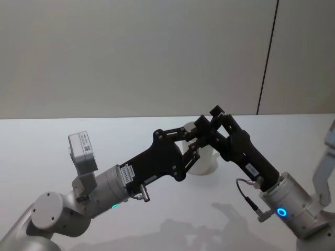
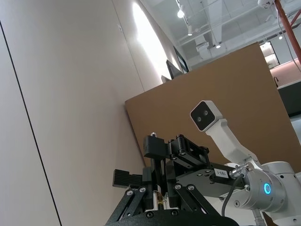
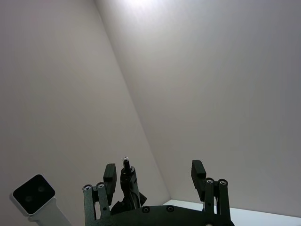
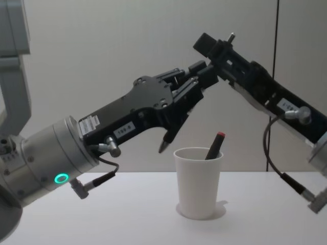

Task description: Place the pen into the pen holder.

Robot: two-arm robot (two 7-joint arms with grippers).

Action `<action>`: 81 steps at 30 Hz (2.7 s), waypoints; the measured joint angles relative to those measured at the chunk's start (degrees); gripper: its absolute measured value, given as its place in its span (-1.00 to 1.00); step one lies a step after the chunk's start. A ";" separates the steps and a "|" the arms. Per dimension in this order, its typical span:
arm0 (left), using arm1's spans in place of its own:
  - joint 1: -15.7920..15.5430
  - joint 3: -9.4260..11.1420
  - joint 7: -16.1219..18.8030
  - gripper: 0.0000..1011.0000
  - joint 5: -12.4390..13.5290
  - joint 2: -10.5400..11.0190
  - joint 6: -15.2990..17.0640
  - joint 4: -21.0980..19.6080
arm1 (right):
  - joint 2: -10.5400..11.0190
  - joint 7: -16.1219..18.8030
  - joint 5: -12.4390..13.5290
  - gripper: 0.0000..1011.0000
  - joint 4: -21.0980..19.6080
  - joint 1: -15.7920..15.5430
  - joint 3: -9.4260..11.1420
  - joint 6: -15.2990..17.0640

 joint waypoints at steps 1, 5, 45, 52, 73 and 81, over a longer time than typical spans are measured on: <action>0.00 0.00 0.00 -0.66 0.00 0.00 0.00 0.00 | -0.03 0.06 0.04 0.98 0.01 0.04 -0.04 0.08; 0.00 0.00 0.00 -0.66 0.00 0.00 0.00 0.00 | -0.05 0.15 0.15 0.98 0.01 0.10 -0.12 0.23; 0.00 0.00 0.00 -0.66 0.00 0.00 0.00 0.00 | 1.89 -2.31 1.07 0.98 -4.75 -2.86 -0.81 0.46; 0.00 0.00 0.00 -0.66 0.00 0.00 0.00 0.00 | 2.20 -2.73 1.11 0.71 -5.20 -3.15 -0.86 0.46; 0.00 0.00 0.01 -0.66 0.01 0.00 0.00 0.00 | 2.54 -3.72 0.81 -0.62 -5.83 -3.45 -1.11 -0.02; 0.00 -0.01 0.03 -0.67 -0.01 0.00 0.00 0.00 | 2.55 -4.07 0.62 -0.73 -5.81 -3.38 -1.22 -0.13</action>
